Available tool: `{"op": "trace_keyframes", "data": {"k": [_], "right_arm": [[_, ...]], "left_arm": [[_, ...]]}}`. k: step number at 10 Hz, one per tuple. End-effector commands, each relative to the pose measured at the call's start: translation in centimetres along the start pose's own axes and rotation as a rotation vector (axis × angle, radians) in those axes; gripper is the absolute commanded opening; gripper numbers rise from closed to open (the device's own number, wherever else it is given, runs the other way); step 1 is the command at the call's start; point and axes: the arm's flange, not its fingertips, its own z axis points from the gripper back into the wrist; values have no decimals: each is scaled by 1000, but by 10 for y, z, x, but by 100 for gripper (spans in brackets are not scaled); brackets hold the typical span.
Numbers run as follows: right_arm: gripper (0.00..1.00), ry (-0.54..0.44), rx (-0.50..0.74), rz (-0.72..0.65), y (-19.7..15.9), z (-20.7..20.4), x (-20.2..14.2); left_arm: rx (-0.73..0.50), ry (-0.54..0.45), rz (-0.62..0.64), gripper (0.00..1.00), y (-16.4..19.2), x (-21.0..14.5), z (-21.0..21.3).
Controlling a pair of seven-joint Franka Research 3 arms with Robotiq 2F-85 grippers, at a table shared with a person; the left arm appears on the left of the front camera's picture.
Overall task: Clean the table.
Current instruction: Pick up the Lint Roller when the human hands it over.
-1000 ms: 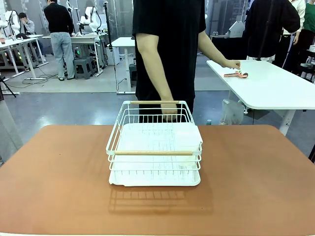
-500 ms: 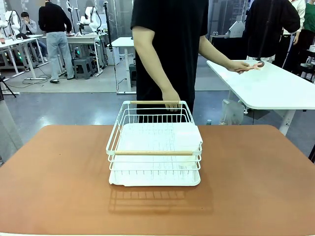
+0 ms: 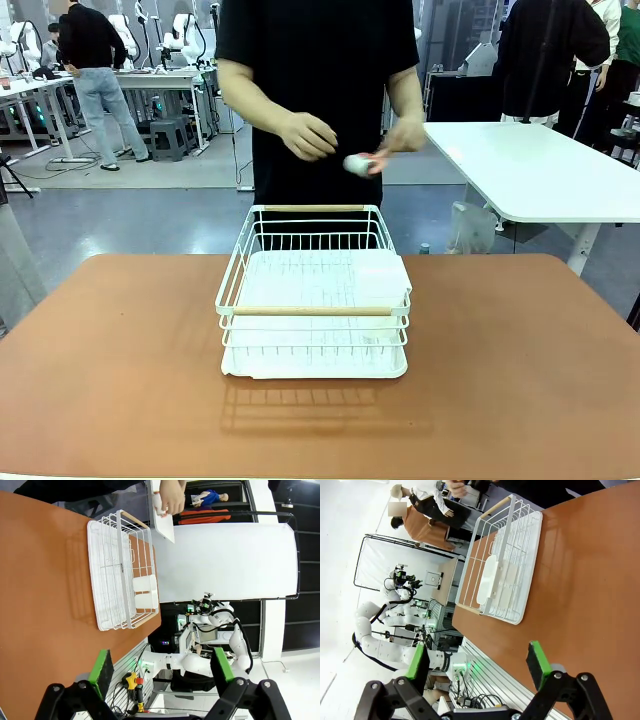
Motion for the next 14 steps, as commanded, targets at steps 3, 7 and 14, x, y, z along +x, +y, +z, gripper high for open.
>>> {"op": "trace_keyframes", "data": {"k": [3,7,14], "right_arm": [[100,-8,11,16,1,1,2],[100,-8,11,16,1,1,2],[100,-8,11,16,1,1,2]], "left_arm": [[-29,-7,-8,100,-2,-2,3],[-29,-7,-8,100,-2,-2,3],[-29,-7,-8,100,-2,-2,3]]}}
